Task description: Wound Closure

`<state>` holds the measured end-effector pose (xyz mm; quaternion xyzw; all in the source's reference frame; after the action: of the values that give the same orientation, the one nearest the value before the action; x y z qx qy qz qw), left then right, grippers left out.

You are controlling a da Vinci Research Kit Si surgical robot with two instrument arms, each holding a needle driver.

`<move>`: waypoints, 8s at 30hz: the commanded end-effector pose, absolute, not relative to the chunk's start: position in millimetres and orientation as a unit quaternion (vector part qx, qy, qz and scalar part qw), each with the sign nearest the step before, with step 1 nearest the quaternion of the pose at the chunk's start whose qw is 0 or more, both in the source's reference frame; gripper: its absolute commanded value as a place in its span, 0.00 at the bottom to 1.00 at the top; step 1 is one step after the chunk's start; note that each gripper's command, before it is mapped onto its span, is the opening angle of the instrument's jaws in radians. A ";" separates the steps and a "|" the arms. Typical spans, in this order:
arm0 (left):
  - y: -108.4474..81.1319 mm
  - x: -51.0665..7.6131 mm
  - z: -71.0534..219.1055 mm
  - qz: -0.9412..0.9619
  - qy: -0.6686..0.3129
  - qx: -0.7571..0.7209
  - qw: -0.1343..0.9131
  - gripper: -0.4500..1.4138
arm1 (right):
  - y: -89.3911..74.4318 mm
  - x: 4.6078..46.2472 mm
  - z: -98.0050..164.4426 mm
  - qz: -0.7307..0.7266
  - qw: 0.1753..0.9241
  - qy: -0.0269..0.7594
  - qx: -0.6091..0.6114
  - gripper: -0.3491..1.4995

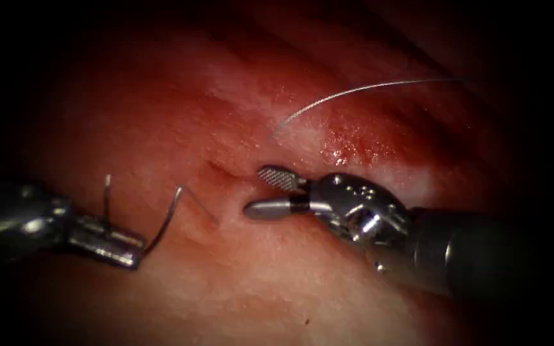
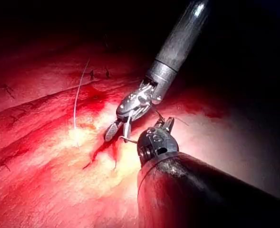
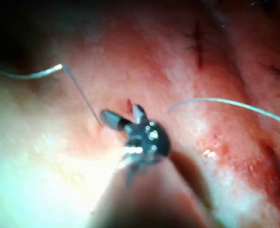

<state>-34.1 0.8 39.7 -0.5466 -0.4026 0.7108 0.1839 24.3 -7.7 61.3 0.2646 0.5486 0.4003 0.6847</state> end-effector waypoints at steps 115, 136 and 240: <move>7.4 -28.6 49.0 0.776 -0.204 -0.559 0.209 0.00 | -12.2 30.2 68.7 0.297 0.808 0.493 0.121 0.42; 7.2 -29.1 49.1 0.774 -0.206 -0.562 0.206 0.00 | -15.0 30.8 59.9 0.279 0.790 0.520 0.167 0.00; 7.2 -28.6 49.9 0.775 -0.204 -0.563 0.201 0.00 | -20.0 31.1 47.2 0.199 0.810 0.538 0.123 0.86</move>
<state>-28.1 7.6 49.4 -0.5628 -0.2033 0.7756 0.2010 30.9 -19.8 46.4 0.1223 0.5389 0.1986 0.8095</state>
